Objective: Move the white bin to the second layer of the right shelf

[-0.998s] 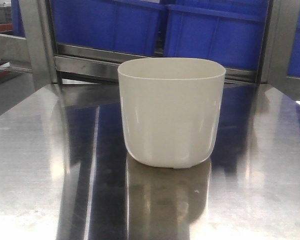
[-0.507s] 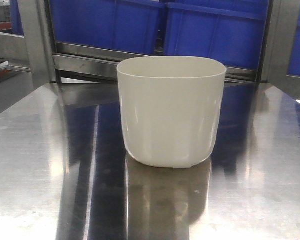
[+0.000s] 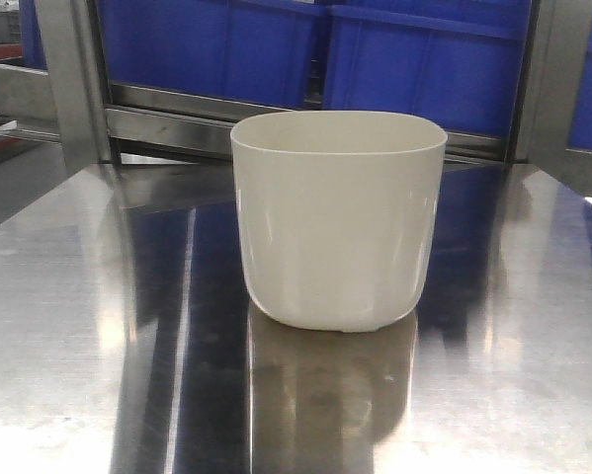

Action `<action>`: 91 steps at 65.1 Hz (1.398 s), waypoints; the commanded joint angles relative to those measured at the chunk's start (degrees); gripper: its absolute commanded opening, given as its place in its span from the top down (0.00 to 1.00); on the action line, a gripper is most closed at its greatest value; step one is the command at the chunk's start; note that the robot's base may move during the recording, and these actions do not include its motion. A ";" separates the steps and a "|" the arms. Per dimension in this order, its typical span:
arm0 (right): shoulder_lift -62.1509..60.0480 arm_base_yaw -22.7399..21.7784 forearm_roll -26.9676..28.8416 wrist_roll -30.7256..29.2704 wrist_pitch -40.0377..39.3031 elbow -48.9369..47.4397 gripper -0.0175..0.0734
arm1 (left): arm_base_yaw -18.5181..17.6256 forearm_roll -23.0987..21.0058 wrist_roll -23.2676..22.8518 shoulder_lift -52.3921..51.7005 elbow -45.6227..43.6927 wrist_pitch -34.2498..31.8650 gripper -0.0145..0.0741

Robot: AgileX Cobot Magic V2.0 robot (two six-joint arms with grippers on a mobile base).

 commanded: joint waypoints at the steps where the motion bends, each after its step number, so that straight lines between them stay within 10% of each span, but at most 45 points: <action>1: 4.82 0.67 0.98 1.19 2.05 -5.89 0.74 | 0.04 -0.35 -0.15 -0.91 2.11 -4.83 0.74; 26: 23.49 12.22 -12.22 23.55 22.24 -27.49 0.57 | 0.04 -0.35 -0.15 -0.91 2.11 -4.83 0.74; 35: 30.18 17.36 -15.24 23.90 30.54 -37.12 0.40 | 0.04 -0.35 -0.15 -0.91 2.11 -4.83 0.74; 55: 42.94 26.73 -13.42 25.36 40.23 -55.66 0.40 | 0.04 -0.35 -0.15 -0.91 2.11 -4.83 0.74; 91: 52.53 28.43 -12.71 32.60 41.68 -61.10 0.40 | 0.04 -0.35 -0.15 -0.91 2.11 -4.83 0.74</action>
